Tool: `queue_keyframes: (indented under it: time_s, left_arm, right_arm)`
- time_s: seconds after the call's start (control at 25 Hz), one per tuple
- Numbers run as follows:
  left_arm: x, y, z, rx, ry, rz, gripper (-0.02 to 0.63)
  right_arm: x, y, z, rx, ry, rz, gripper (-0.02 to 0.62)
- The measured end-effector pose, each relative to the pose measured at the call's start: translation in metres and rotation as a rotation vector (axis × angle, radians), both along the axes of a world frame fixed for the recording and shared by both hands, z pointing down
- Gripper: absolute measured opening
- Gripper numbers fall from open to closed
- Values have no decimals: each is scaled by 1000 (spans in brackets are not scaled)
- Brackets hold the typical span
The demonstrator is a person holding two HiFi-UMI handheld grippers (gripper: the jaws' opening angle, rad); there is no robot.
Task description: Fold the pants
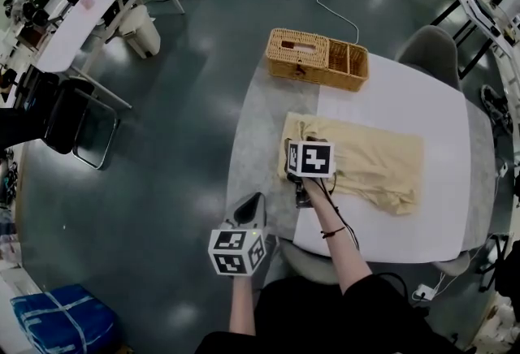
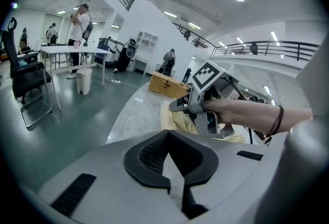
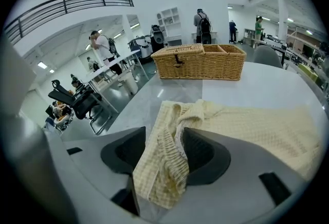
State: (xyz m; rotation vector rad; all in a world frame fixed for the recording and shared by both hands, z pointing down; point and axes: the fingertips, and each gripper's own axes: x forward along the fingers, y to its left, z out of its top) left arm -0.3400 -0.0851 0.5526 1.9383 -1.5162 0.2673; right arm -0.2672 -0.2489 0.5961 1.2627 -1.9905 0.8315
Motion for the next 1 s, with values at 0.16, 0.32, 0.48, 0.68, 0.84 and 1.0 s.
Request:
queue_keyframes:
  time_s: [0.16,0.32,0.48,0.68,0.84,1.0]
  left_arm:
    - [-3,2,1,0,3,-4,8]
    - [-2,4,-2,2,2,1,8]
    - [-1,3,-6,8,1,11,8]
    - [11,0,-16,28,-4,45,8]
    - [26,-8,-26,46,-15,79,8]
    - [44,-14,-37,63,-28,115,8]
  right_arm:
    - [-5,2,-6,50,10,6,212]
    - [-10,4,-16,90,5,-7,216]
    - [-10,5,-26,107,-35,-2,218]
    - [2,9,-49,114,-176,1,216]
    - [25,11,-69,112,-290,-17,148]
    - [53,13,-90,165,-297,-54,62]
